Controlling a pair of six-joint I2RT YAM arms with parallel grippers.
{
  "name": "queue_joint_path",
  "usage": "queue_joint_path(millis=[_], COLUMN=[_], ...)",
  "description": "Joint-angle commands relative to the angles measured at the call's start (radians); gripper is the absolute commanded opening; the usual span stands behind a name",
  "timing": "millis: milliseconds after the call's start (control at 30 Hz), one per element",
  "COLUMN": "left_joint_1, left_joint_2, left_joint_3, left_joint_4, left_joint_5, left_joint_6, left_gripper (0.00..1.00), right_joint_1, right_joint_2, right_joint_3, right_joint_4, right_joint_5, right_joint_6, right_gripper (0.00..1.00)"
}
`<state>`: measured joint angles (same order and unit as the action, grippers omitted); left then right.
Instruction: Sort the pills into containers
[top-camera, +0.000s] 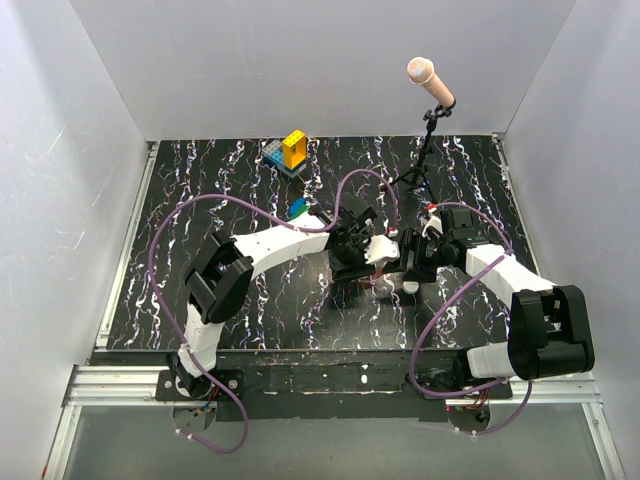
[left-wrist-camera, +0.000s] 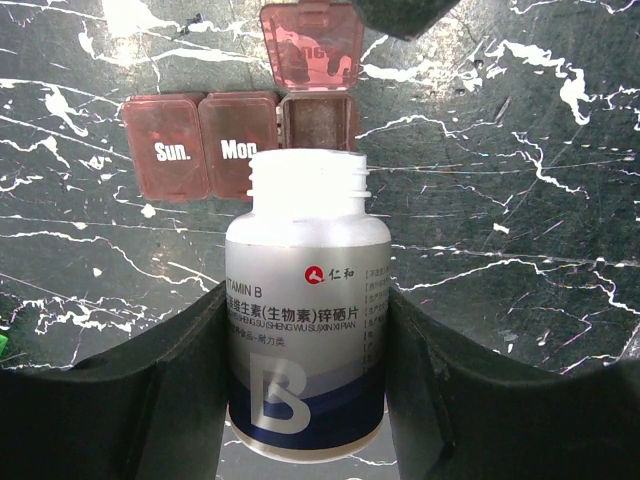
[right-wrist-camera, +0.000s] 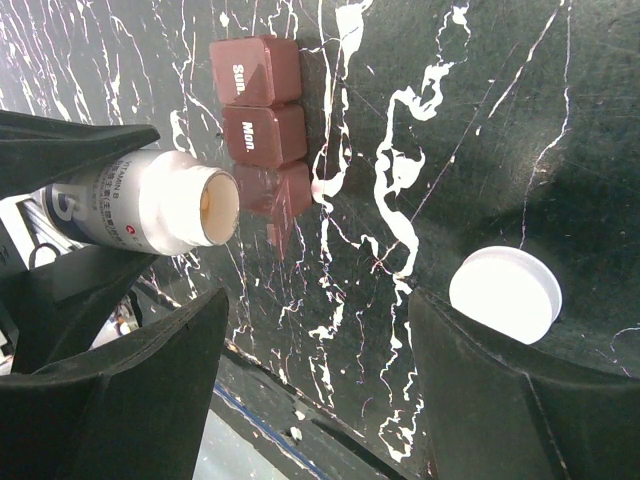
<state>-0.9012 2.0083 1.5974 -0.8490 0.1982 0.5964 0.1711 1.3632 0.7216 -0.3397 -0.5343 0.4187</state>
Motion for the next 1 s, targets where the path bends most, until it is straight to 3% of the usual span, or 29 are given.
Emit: queue_joint_path(millis=[0, 967], left_joint_1=[-0.013, -0.034], left_joint_2=[-0.003, -0.005], left_joint_3=[0.044, 0.059], left_joint_4=[-0.013, -0.027], left_joint_5=[-0.019, -0.085], left_joint_6=[0.022, 0.045], left_gripper=[0.00, 0.00], right_joint_1=[-0.004, -0.004], right_joint_2=[-0.003, 0.002], right_joint_3=[-0.016, -0.016], right_joint_4=[0.024, 0.028], right_joint_5=[-0.018, -0.020], right_joint_6=[-0.009, -0.009], right_gripper=[0.79, 0.80])
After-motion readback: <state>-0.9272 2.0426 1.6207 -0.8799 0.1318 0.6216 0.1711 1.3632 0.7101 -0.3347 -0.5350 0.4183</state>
